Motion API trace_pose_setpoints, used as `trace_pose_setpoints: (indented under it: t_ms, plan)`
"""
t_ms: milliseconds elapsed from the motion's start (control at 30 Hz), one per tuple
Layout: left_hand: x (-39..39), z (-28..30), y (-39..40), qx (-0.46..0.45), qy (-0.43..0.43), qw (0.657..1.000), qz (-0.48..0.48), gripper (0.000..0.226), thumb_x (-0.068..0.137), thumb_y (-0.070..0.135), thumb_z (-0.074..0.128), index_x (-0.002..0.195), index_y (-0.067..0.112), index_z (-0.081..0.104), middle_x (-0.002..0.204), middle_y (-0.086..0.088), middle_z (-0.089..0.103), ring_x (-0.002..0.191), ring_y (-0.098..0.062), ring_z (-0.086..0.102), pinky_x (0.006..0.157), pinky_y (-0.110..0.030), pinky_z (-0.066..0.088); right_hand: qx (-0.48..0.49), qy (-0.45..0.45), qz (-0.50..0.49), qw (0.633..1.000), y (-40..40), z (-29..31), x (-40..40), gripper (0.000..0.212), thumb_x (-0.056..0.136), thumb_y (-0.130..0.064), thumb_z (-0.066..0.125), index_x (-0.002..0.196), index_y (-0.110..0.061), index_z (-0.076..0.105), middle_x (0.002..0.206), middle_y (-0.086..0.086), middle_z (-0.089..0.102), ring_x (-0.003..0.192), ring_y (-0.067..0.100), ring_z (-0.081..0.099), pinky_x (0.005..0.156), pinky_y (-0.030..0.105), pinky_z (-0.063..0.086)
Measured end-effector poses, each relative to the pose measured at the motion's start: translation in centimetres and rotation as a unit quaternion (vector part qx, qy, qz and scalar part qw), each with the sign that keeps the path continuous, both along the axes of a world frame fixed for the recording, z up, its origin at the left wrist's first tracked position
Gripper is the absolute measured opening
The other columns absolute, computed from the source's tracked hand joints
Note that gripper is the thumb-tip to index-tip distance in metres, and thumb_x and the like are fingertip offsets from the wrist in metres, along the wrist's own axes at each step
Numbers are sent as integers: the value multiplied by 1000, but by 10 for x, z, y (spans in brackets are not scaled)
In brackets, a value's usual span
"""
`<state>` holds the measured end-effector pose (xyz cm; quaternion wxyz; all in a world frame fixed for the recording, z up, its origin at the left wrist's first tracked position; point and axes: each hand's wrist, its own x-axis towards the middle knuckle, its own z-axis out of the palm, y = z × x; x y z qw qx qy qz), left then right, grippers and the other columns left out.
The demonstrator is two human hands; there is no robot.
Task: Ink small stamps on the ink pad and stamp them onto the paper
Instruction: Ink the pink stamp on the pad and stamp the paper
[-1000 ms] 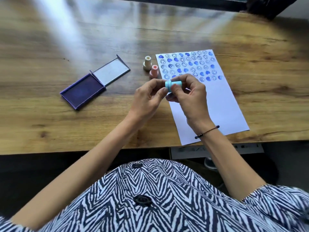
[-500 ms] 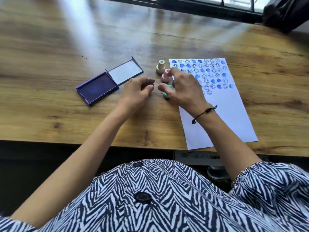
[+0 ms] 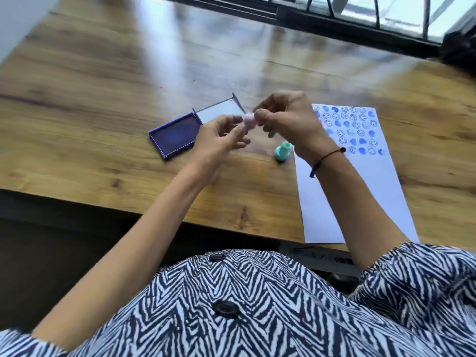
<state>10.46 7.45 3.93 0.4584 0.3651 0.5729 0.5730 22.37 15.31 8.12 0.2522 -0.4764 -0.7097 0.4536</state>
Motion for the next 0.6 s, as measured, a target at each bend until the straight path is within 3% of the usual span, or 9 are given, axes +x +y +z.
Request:
trace_pose_setpoints:
  t_ms: [100, 200, 367, 467, 533, 600]
  plan:
    - [-10, 0, -8, 23, -16, 999, 32, 4, 83, 11, 62, 83, 14, 64, 62, 9, 70, 60, -7, 64, 60, -16, 52, -32, 32, 21, 999, -8, -5, -12, 4, 77, -4, 64, 81, -4, 64, 60, 5, 59, 46, 9, 51, 44, 21, 45]
    - [-23, -3, -19, 25, -6, 998, 53, 5, 84, 10, 61, 83, 13, 65, 66, 9, 70, 60, -7, 64, 61, -16, 52, -58, 48, 49, 996, -14, -12, -27, 7, 78, -4, 65, 84, -1, 65, 60, 4, 60, 45, 5, 52, 45, 21, 46]
    - [-47, -6, -39, 34, -8, 994, 107, 5, 82, 10, 62, 81, 12, 66, 60, 9, 70, 56, -6, 61, 58, -16, 51, -42, 63, 107, 991, -27, -15, -59, 6, 79, 3, 61, 84, -1, 64, 61, 6, 58, 54, 13, 53, 52, 24, 48]
    - [-57, -9, -53, 36, -38, 984, 168, 12, 86, 9, 57, 76, 11, 63, 54, 8, 66, 52, -6, 60, 54, -16, 50, 25, 46, 139, 989, -33, -13, -79, 5, 77, -1, 64, 82, -3, 66, 61, 0, 57, 58, 11, 52, 56, 24, 46]
    - [-68, -12, -62, 30, -69, 971, 227, 17, 87, 11, 55, 71, 10, 61, 57, 6, 63, 50, -8, 59, 52, -15, 48, 106, 23, 159, 981, -32, -11, -91, 5, 76, -6, 65, 80, -5, 67, 55, -10, 51, 51, 1, 44, 52, 13, 35]
    - [-78, -16, -69, 24, -75, 958, 276, 19, 88, 15, 56, 70, 10, 60, 61, 1, 60, 50, -8, 58, 50, -15, 46, 175, -19, 193, 965, -27, -11, -102, 6, 76, -7, 64, 80, -4, 68, 53, -12, 45, 49, 1, 41, 49, 11, 28]
